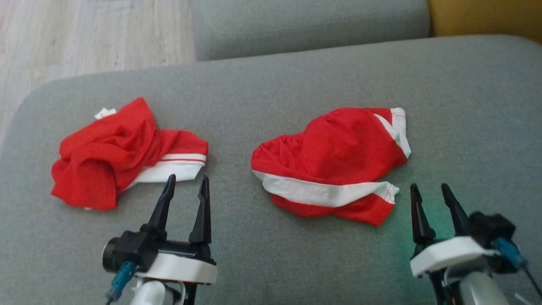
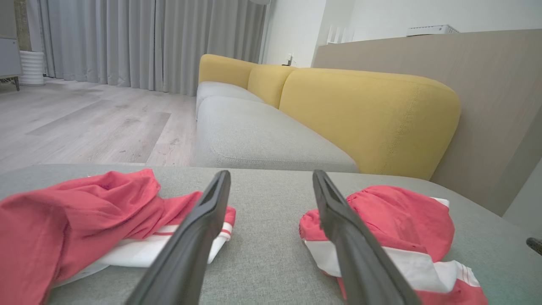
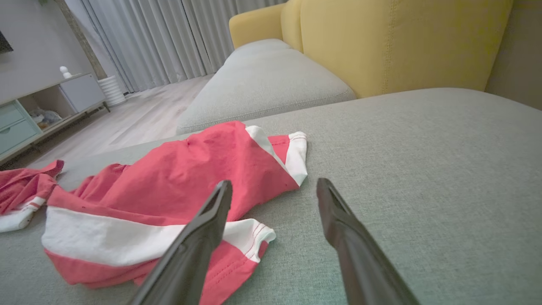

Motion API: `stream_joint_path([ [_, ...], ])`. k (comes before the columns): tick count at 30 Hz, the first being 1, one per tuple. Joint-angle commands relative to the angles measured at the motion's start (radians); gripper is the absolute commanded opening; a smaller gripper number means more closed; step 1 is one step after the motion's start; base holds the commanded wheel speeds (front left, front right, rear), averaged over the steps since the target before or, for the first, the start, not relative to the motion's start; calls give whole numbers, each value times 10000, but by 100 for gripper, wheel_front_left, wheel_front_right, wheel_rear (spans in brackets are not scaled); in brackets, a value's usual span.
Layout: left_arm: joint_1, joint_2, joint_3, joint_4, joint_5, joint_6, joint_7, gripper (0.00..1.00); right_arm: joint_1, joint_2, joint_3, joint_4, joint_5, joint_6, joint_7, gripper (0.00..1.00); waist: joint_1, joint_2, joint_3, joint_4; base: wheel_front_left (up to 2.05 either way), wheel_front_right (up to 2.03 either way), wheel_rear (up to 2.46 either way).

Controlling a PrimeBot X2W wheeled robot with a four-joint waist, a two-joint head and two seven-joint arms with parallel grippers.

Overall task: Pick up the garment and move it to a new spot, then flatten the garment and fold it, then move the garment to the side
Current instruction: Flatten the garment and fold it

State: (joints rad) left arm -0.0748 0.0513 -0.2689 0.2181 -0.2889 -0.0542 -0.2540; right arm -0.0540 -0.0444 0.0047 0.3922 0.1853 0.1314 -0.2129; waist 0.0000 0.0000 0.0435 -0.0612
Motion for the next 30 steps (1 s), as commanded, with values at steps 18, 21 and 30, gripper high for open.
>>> stream_joint_path([
  [18,-894,-11,184,-144,135,-139,-78,100,-1904,-59,545,2764,86,-7,1388,0,0,0,726,855,0,0,0],
  [21,-844,-11,228,-111,124,-109,-78,100,-1960,-59,269,2883,-389,-7,1101,0,0,0,610,792,0,0,0],
  [30,-629,-11,402,-171,148,-27,-78,100,-1526,-59,-2603,1382,-2408,-7,724,0,0,0,263,260,0,0,0],
])
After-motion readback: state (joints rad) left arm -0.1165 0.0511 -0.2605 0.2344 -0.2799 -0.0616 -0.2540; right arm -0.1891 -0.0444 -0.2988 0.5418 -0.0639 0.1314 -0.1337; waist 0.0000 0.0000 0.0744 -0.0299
